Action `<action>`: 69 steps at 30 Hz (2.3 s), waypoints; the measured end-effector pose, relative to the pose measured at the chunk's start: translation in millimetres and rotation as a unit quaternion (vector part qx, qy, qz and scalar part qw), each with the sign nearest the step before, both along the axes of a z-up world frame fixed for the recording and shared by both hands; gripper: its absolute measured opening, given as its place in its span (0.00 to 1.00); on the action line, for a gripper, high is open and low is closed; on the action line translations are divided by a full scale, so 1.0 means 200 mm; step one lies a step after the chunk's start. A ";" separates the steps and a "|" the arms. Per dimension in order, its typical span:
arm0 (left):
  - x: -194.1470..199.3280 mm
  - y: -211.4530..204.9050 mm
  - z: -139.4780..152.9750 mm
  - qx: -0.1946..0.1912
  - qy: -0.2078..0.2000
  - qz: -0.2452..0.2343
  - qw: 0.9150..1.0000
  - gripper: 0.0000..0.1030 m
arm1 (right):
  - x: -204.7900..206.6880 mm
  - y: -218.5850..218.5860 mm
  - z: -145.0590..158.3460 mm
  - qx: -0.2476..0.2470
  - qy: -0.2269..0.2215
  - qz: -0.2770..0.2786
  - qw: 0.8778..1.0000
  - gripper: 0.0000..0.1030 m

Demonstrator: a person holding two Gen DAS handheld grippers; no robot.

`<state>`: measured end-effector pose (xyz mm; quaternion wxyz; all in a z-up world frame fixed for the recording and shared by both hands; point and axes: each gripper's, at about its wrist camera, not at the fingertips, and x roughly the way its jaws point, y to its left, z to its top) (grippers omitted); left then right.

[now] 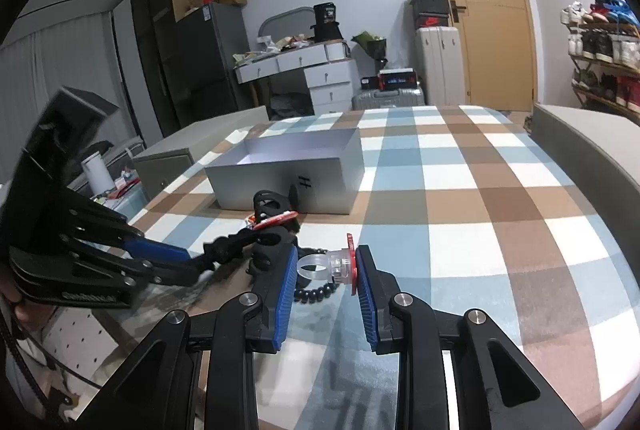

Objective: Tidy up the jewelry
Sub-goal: 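Grasp black hair claw clip with left tool while right tool carries ring toward box, then lower claw clip and ring into grey box and open both tools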

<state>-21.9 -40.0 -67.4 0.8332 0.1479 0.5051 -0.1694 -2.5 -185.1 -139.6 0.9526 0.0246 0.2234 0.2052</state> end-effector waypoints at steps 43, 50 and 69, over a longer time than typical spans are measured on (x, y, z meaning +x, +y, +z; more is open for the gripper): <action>0.60 0.22 0.21 -0.192 -0.069 0.017 0.979 0.13 | 0.82 0.23 0.32 0.070 0.053 0.101 0.991 0.27; 0.66 0.17 0.18 -0.185 -0.057 -0.008 0.981 0.13 | 0.92 0.26 0.25 0.058 0.081 0.100 0.990 0.27; 0.76 0.18 0.07 -0.176 -0.018 -0.026 0.984 0.14 | 1.01 0.29 0.15 0.042 0.117 0.095 0.988 0.29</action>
